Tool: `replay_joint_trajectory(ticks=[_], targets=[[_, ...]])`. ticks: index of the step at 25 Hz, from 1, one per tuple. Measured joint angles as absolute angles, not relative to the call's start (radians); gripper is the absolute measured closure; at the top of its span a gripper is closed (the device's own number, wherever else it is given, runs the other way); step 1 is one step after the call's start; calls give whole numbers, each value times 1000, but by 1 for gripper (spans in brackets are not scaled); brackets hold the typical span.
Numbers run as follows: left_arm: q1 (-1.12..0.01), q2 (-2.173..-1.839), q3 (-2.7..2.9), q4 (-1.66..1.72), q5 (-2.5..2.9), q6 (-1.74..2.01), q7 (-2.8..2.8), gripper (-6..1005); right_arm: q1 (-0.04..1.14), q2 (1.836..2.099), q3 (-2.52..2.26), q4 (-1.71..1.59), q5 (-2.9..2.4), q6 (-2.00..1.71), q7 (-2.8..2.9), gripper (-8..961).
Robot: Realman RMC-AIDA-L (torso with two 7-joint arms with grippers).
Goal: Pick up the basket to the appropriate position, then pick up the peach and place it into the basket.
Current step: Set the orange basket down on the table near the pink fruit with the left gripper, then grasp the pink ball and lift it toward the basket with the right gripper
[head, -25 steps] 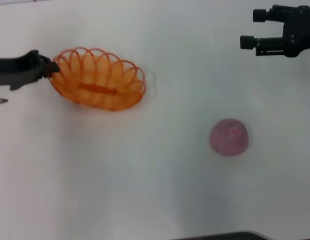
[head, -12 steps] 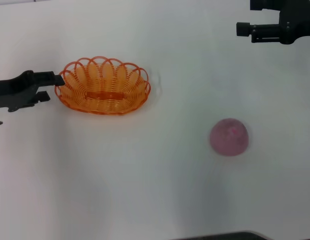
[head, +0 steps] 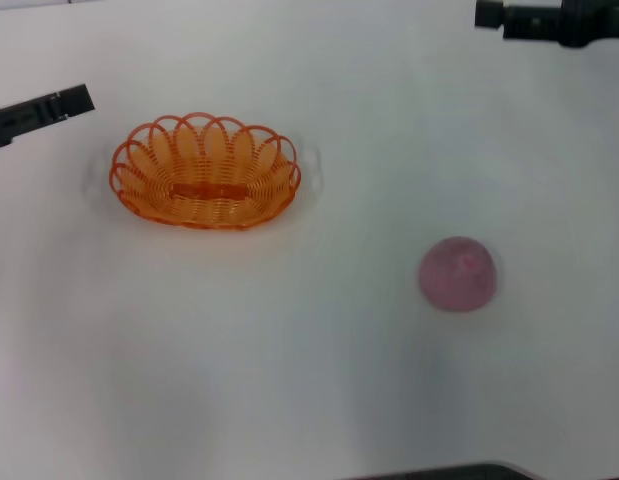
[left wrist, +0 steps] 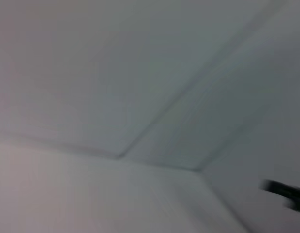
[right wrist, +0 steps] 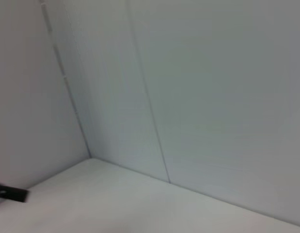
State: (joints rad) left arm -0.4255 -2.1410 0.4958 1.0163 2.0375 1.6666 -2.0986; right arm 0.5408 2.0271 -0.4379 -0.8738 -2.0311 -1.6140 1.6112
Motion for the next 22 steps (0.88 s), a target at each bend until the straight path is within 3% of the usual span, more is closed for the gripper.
replay_joint_trajectory(ticks=[4,9,13,22], targets=[[-408,-2130,456,1025,1972,1891,-1767,220,563,2023,-461,-882,-2032,-1602,1730,69],[-403,-2133,492,1057,2062,1933,-1630,221,596,1982,-597,-916,-2036,-1684,1840,69],[-397,-2140,540,1068,2144,1932,-1575,221,612,1967,-689,-1022,-2066,-1745,1935,68],[-365,-2163,570,981,2222,1824,-1449,220,707,1998,-766,-1170,-2392,-1925,2024,68]])
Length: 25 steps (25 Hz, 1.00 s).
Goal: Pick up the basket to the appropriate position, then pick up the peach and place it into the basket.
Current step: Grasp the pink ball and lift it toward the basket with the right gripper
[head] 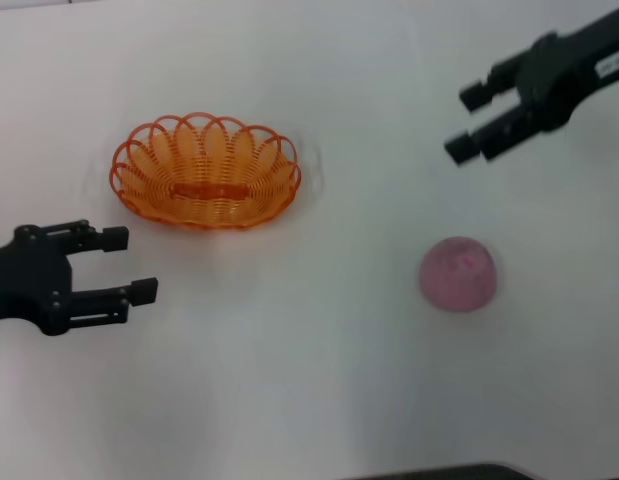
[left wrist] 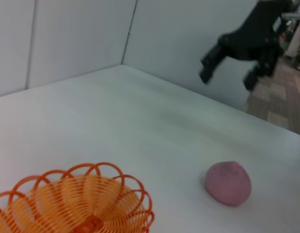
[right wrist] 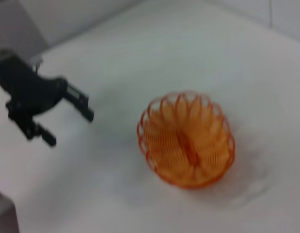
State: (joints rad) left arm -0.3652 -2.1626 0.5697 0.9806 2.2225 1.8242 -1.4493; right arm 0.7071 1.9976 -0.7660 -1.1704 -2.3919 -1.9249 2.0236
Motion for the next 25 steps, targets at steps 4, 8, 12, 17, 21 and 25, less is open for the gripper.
replay_joint_trajectory(ticks=[4,8,12,17,21,25], targets=[[-359,-2163,567,901,2228,1775,-1399,221,708,2013,-866,-1147,-2461,-1889,2038,68],[-352,-2163,560,886,2222,1772,-1390,221,708,2045,-918,-1127,-2534,-1857,2048,68],[-349,-2163,554,878,2221,1772,-1384,220,709,2071,-934,-1095,-2606,-1832,2037,68],[-353,-2164,553,862,2220,1774,-1383,221,700,2084,-976,-1063,-2632,-1791,2035,69],[-355,-2164,554,853,2219,1776,-1381,221,701,2080,-1019,-999,-2647,-1762,2031,75],[-353,-2164,554,853,2219,1777,-1380,221,702,2081,-1020,-992,-2655,-1753,2026,161]])
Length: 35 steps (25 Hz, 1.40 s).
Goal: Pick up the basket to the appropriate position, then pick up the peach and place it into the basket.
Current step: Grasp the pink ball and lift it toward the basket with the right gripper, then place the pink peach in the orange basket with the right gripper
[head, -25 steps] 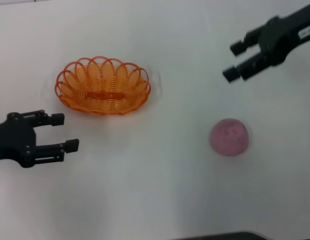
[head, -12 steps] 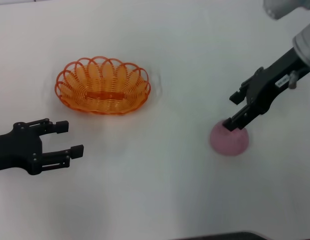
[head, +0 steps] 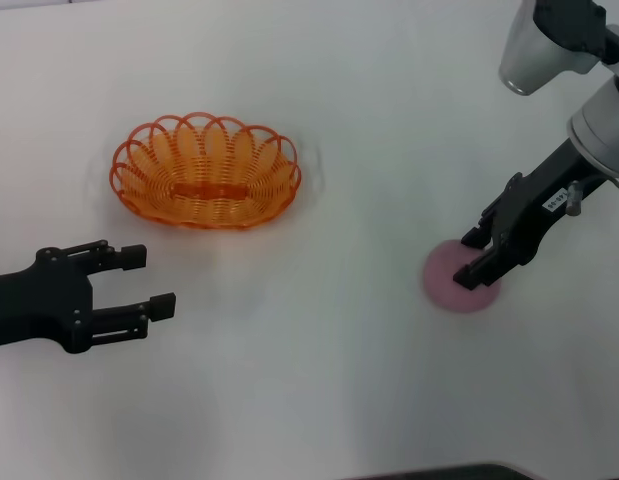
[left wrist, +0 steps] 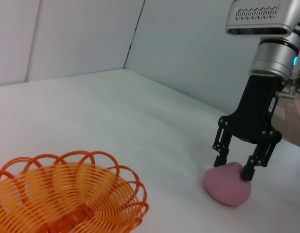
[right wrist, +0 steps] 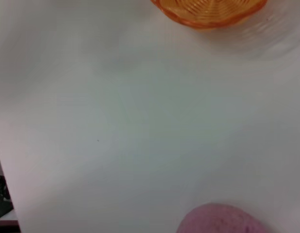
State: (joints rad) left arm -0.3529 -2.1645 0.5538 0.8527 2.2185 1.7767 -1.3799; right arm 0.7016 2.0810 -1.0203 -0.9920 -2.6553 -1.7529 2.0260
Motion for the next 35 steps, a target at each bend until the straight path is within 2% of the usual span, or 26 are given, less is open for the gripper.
replay_joint_trajectory(ticks=[3,6,16,28,35], targets=[[-351,-2164,554,853,2218,1777,-1380,220,699,2082,-1021,-992,-2656,-1753,2025,286],[-350,-2164,554,853,2218,1777,-1379,220,699,2083,-1021,-992,-2656,-1753,2025,536],[-350,-2164,554,853,2216,1782,-1385,229,698,2083,-1023,-991,-2657,-1754,2021,775],[-350,-2165,554,853,2217,1783,-1390,231,664,2082,-888,-1082,-2306,-1778,1860,880],[-340,-2167,554,851,2203,1781,-1386,230,663,2090,-892,-700,-1968,-1567,1447,910]])
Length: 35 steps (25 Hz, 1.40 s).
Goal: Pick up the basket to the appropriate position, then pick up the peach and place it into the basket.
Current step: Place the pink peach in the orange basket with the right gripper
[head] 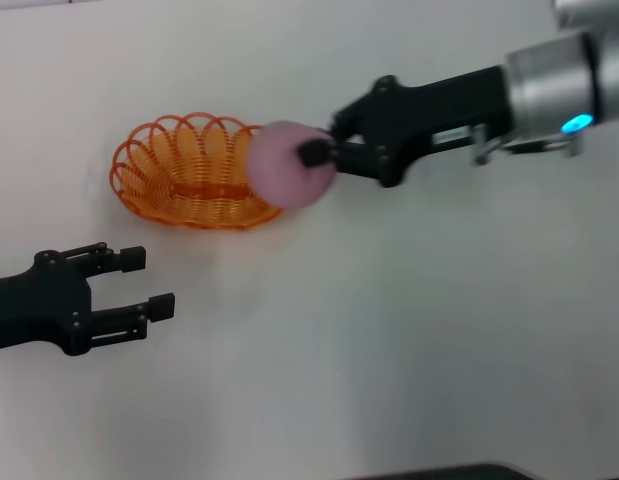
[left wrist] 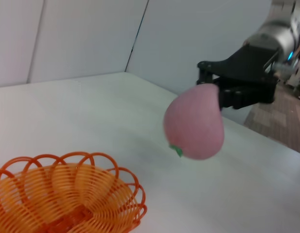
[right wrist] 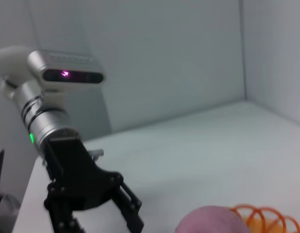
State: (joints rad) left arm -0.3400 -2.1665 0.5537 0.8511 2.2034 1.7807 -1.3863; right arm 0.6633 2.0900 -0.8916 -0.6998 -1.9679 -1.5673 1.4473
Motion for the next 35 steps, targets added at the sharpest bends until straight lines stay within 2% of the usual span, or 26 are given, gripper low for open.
replay_joint_trajectory(ticks=[1,7,13,35], targets=[[-339,-2167,554,848,2199,1779,-1385,230,675,2093,-892,-540,-1890,-1488,1289,910],[-339,-2168,552,823,2181,1773,-1376,231,716,2107,-892,-218,-1710,-1319,898,909],[-346,-2166,552,800,2176,1760,-1367,232,749,2116,-869,-4,-1555,-1258,599,909],[-347,-2167,542,771,2142,1759,-1346,231,825,2121,-767,68,-1501,-1170,516,811]])
